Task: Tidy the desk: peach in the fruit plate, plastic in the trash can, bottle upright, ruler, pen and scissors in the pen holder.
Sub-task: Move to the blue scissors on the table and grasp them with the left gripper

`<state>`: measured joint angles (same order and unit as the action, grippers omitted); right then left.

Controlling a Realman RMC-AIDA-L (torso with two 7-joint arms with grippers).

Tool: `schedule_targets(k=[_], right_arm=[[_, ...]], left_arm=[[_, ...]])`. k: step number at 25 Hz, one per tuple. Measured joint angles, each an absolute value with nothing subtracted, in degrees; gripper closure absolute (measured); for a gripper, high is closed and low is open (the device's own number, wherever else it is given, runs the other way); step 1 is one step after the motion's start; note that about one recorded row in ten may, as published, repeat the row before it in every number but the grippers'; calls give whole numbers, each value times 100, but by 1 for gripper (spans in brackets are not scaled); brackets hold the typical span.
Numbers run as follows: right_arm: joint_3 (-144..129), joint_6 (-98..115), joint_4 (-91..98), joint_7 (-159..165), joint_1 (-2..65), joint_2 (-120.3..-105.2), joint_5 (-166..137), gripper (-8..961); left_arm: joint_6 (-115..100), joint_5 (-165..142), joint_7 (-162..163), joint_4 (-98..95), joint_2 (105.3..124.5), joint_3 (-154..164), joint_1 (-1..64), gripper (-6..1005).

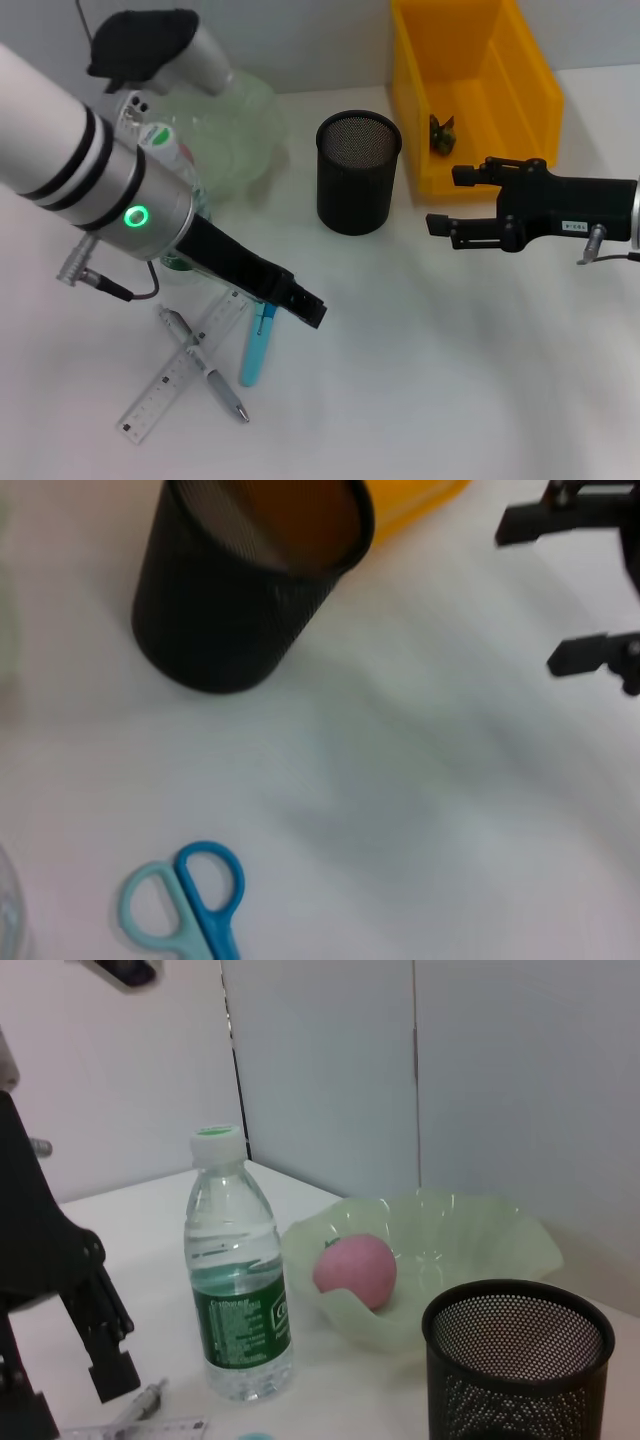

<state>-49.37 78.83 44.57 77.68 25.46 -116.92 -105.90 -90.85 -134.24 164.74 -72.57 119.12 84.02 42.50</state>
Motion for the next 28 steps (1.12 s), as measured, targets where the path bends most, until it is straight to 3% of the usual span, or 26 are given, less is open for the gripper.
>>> schedule_targets(k=[28], right_arm=[[-4968,7876,4570,7773,2551,-11739,-10853,139]], left_arm=[[-8186,-13672,16435,-6494,11909,9477,4508,214]])
